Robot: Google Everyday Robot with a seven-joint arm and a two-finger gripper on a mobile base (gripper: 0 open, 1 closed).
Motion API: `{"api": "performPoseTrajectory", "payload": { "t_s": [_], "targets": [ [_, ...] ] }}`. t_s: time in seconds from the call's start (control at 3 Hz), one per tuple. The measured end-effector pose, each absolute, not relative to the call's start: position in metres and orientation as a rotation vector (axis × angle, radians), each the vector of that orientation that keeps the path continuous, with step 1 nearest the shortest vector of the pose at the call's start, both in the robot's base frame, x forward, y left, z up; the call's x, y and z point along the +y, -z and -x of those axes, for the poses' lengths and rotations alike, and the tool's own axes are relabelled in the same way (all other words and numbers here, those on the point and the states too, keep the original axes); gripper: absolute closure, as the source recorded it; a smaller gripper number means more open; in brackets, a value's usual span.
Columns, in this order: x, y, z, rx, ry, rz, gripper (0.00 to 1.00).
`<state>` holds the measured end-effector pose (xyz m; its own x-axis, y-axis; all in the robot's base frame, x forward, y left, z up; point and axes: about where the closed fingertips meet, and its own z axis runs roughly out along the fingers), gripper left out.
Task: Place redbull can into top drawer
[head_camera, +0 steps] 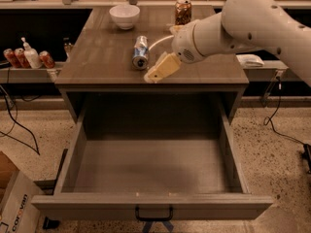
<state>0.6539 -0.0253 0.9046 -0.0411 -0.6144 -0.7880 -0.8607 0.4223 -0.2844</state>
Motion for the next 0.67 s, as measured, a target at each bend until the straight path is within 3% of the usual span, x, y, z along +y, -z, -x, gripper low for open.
{"api": "performPoseTrajectory", "payload": {
  "t_s": [0.67],
  "targets": [
    [0.001, -0.887, -0.696, 1.735, -0.405, 1.272, 0.00]
  ]
}}
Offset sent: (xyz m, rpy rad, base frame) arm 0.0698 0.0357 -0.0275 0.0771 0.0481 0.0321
